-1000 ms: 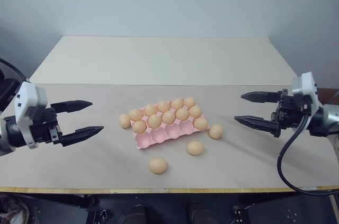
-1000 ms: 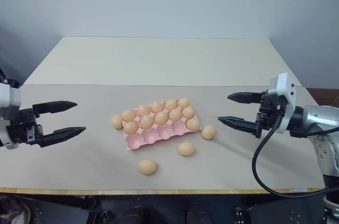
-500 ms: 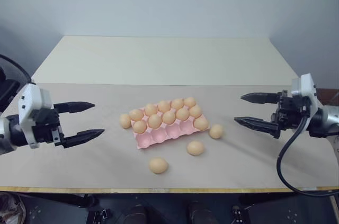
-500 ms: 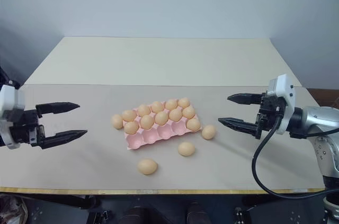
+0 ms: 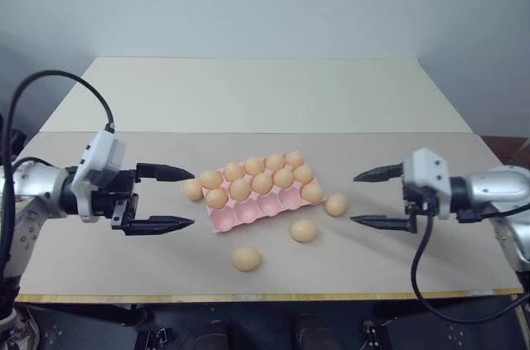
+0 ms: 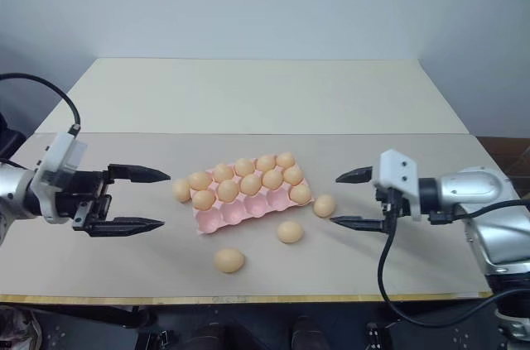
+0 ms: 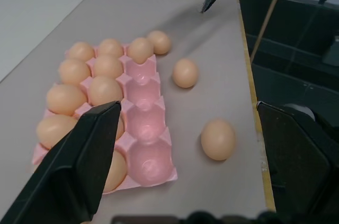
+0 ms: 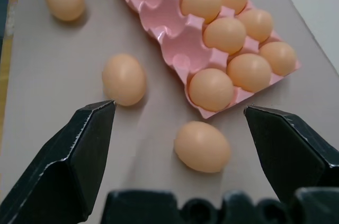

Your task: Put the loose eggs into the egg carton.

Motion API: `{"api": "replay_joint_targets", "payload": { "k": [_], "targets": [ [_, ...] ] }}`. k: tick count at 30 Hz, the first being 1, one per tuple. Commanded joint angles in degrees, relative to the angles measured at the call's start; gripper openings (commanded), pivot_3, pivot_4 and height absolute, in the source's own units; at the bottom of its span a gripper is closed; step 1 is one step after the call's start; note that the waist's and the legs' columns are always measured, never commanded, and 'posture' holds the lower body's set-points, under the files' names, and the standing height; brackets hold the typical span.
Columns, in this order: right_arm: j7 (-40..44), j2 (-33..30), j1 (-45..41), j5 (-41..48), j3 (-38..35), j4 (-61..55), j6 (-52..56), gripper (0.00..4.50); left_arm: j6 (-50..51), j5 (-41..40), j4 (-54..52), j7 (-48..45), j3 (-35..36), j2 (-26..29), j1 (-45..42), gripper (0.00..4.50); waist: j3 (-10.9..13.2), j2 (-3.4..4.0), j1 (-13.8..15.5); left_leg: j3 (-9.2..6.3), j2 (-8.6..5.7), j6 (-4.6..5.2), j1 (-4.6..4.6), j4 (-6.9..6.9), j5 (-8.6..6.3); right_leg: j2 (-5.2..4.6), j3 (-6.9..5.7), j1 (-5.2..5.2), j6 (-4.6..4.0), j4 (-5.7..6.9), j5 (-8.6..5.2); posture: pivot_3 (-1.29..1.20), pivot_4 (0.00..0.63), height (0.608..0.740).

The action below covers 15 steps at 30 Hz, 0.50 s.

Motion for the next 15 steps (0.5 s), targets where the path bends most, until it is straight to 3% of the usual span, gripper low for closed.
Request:
{"api": "replay_joint_targets", "payload": {
  "k": [1,12,15],
  "targets": [
    [-2.17,2.96,-2.97,-3.46,2.54,2.74,-2.63,4.50,-1.18,0.01,0.12,-0.37,0.16,0.01,-1.50,4.45,0.00,0.00,0.07,0.00,0.00,0.00,0.00,0.01,0.00,0.00,0.00,0.00,0.00,0.02,0.00,0.00,0.150,0.740],
    [-8.65,8.04,-7.15,-16.19,8.12,17.28,-12.98,4.50,-0.61,-0.02,-0.66,-0.06,0.86,0.80,-0.60,4.45,0.00,0.00,0.37,-0.03,-0.01,0.00,0.03,0.36,0.00,0.01,0.00,0.03,0.00,0.40,-0.01,0.00,0.150,0.740],
    [-7.69,8.02,-6.79,-15.70,8.03,18.03,-13.71,3.89,-0.23,-0.35,-1.38,0.29,1.49,1.19,-0.08,4.50,0.00,0.00,0.33,-0.03,-0.01,0.00,0.00,0.35,0.00,0.01,0.00,0.02,0.00,0.38,-0.01,0.00,0.150,0.740]
  ]
}}
